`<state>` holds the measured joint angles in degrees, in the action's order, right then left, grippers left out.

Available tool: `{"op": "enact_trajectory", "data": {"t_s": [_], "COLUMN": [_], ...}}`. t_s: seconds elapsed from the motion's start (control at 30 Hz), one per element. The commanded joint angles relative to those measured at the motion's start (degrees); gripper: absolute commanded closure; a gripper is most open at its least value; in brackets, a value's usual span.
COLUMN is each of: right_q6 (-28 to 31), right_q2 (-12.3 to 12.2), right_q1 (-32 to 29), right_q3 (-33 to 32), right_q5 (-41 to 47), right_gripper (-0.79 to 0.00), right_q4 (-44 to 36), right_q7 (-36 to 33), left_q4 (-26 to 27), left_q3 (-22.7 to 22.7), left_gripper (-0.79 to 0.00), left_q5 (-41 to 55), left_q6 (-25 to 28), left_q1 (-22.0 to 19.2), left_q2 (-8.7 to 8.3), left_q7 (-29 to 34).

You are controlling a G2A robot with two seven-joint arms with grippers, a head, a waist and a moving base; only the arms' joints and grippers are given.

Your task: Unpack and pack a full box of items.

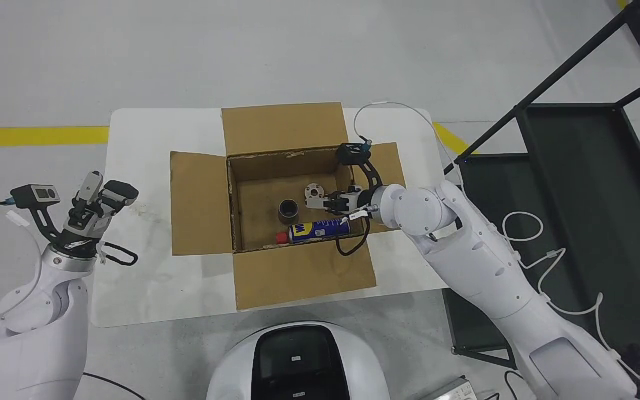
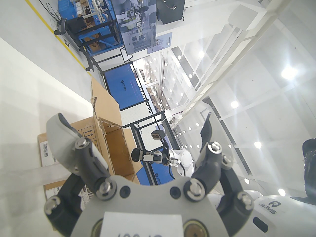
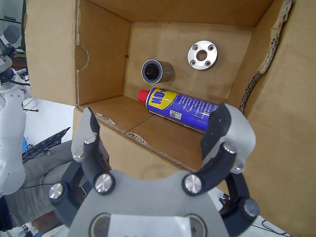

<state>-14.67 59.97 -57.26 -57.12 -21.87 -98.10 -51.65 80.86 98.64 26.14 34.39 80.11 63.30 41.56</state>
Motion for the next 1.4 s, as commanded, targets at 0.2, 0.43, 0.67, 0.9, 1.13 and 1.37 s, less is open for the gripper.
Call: {"op": "enact_trajectory", "data": {"t_s": [0.2, 0.43, 0.67, 0.9, 1.13, 1.37], "right_q6": [10.4, 19.4, 24.3, 24.3, 24.3, 27.4], "right_q2": [0.8, 3.5, 5.2, 5.2, 5.2, 6.5], "right_q1": [5.5, 13.6, 16.4, 16.4, 16.3, 18.4], "right_q3": [3.6, 12.5, 16.8, 16.8, 16.8, 19.7], "right_q5": [-3.8, -9.6, -10.1, -10.1, -10.2, -12.9], "right_gripper": [-0.785, -0.785, -0.785, -0.785, -0.785, -0.785], "right_q4": [0.6, 9.7, 13.5, 13.5, 13.5, 15.1], "right_q7": [-2.1, -2.5, -1.4, -1.4, -1.2, -3.5], "left_q4": [0.0, 0.0, 0.0, 0.0, 0.0, 0.0], "left_q3": [0.0, 0.0, 0.0, 0.0, 0.0, 0.0], "left_gripper": [-0.785, -0.785, -0.785, -0.785, -0.785, -0.785], "left_q5": [0.0, 0.0, 0.0, 0.0, 0.0, 0.0], "left_q6": [0.0, 0.0, 0.0, 0.0, 0.0, 0.0], "left_q1": [0.0, 0.0, 0.0, 0.0, 0.0, 0.0], "left_q2": [0.00, 0.00, 0.00, 0.00, 0.00, 0.00], "left_q7": [0.0, 0.0, 0.0, 0.0, 0.0, 0.0]}}
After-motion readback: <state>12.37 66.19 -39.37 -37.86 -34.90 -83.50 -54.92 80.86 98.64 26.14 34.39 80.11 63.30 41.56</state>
